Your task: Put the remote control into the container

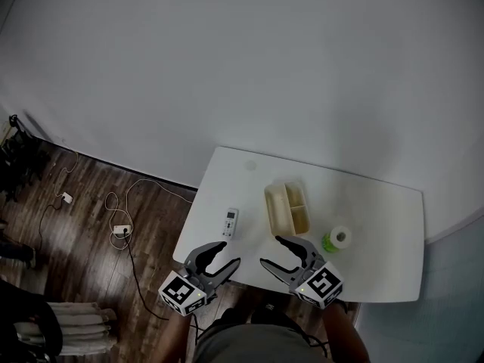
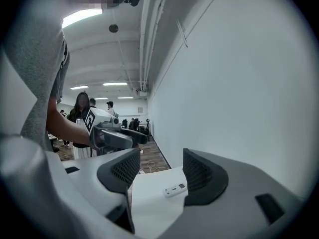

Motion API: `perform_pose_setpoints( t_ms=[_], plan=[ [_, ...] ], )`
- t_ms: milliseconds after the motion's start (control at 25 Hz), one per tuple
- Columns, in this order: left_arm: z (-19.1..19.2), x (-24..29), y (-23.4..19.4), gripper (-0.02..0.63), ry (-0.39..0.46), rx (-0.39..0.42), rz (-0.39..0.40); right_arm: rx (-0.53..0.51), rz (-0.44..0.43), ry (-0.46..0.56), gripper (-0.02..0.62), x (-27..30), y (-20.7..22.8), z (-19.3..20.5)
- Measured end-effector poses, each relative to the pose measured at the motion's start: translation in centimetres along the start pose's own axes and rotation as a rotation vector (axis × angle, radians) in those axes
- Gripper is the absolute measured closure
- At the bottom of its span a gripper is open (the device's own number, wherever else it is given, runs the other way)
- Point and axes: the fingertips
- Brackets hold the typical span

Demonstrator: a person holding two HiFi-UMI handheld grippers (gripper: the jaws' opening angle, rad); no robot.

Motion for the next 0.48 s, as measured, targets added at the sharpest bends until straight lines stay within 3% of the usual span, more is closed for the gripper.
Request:
perform_pose_setpoints(
  t_ms=[280,480],
  plan=[
    [0.7,1.3,-0.7,0.403,-0.023,-0.024,-0.110,0.002,-0.039,0.005,0.337,-1.4,1.8,-0.1],
    [2.6,2.3,-1.4,0.403,-0.055,-0.057,-0.126,0.027,-0.029,-0.001,0.337,-1.6,2.8,0.5]
  ],
)
Point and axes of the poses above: the fingertips, and each gripper's own axes: x forward along the fingers, y to its right, z out of its underside, and after that the axes turned 9 degrees about x, right-handed
